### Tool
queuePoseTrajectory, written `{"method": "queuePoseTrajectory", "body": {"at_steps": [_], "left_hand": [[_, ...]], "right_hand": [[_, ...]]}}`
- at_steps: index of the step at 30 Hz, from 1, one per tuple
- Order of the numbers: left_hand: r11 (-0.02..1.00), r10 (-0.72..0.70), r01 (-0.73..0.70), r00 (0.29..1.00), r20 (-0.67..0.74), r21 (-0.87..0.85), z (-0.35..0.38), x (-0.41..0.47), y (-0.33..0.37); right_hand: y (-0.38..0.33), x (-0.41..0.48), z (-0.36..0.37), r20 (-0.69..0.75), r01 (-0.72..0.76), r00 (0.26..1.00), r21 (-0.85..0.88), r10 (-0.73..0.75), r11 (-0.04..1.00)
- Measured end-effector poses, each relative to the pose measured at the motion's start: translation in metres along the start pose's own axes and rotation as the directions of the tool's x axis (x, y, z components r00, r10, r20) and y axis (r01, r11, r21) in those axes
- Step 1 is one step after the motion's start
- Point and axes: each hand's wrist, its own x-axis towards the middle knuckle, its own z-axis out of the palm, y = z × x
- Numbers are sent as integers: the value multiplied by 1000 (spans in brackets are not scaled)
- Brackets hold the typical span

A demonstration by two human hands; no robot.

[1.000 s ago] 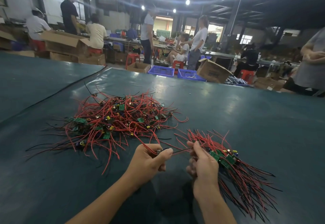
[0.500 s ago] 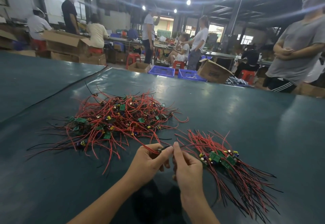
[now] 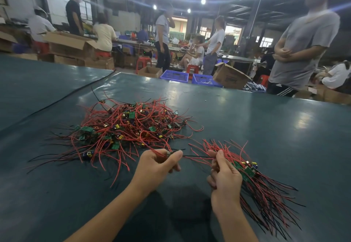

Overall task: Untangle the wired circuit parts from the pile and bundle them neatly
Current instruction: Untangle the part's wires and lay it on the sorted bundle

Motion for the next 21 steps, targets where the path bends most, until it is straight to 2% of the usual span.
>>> {"method": "queuePoseTrajectory", "body": {"at_steps": [2, 4, 7, 10, 13, 15, 18, 20, 21], "left_hand": [[998, -51, 48, 996, -79, -42, -2, 2, 2], [973, -166, 141, 977, -134, -181, -2, 4, 4], [832, -380, 277, 916, -130, -481, 0, 6, 5], [696, -486, 345, 872, -60, -629, -5, 10, 5], [556, -449, 414, 879, 159, -721, -12, 10, 2], [498, -350, 491, 868, 352, -715, -14, 10, 2], [631, -294, 582, 791, 537, -512, -8, 10, 0], [677, -372, 616, 758, 535, -402, -3, 10, 0], [704, -420, 615, 764, 490, -356, -2, 11, 3]], "right_hand": [[1, -3, 1, 37, 53, 998, -26, -52, 998], [2, -7, 3, 75, 98, 993, -42, -95, 994], [1, -15, 6, 166, 159, 975, -43, -150, 986], [-1, -20, 7, 258, 181, 951, -17, -171, 983], [2, -22, 7, 292, 122, 951, -39, -106, 992], [5, -25, 10, 319, 98, 947, -139, -49, 985], [10, -32, 17, 393, 62, 919, -240, 39, 969], [12, -35, 18, 438, 39, 896, -243, 73, 969], [11, -36, 19, 457, 21, 885, -232, 90, 972]]}}
